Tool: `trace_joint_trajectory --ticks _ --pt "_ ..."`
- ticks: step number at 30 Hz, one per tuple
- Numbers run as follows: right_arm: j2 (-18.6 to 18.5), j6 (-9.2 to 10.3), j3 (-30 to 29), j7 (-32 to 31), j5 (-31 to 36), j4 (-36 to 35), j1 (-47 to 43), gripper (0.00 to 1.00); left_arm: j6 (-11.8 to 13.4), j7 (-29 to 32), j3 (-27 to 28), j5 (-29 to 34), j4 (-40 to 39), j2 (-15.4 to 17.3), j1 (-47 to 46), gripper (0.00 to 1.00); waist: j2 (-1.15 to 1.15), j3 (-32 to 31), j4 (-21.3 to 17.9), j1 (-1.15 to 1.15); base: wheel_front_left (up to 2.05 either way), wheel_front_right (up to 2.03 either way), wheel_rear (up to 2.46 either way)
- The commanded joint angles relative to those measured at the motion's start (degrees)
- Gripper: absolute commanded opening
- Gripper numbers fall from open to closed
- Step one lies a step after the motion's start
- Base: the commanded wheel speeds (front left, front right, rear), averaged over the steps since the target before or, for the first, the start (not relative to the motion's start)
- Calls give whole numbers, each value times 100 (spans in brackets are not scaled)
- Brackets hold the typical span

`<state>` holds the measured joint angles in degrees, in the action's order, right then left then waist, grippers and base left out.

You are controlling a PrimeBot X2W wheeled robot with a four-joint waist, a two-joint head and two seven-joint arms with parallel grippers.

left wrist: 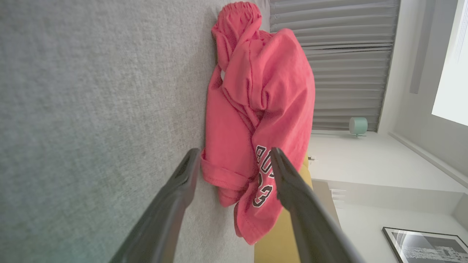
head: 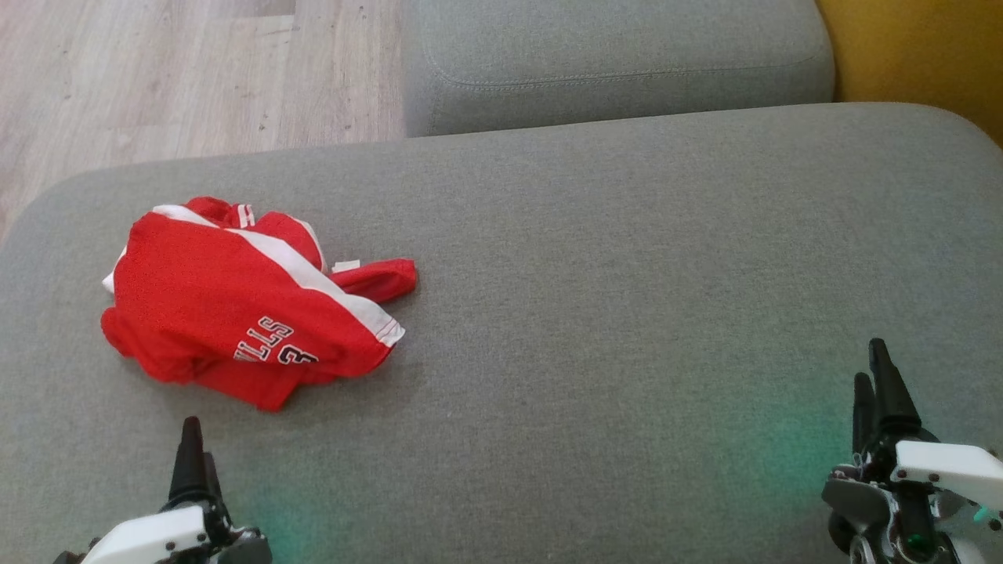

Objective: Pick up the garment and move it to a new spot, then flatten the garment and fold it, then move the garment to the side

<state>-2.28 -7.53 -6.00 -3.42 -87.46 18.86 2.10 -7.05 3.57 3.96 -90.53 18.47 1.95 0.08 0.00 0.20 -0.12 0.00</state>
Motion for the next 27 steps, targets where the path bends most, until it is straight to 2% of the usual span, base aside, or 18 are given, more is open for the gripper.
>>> trace_joint_trajectory --ticks 1,9,15,27 --pt "-29 1 8 53 112 -240 242 100 -8 -59 75 115 -205 40 -180 100 0 -1 0 0 0 0 0" --pt "-31 1 12 189 661 -365 275 100 -10 -195 157 421 -222 44 -190 100 0 -2 -9 0 0 0 0" --pt "-33 1 20 290 1340 -478 300 100 37 -297 245 867 -343 47 -222 100 0 3 -19 0 0 0 0" --pt "-36 2 134 493 2944 -823 331 100 476 -501 -38 2355 -951 53 -189 100 0 36 -24 0 0 0 0"
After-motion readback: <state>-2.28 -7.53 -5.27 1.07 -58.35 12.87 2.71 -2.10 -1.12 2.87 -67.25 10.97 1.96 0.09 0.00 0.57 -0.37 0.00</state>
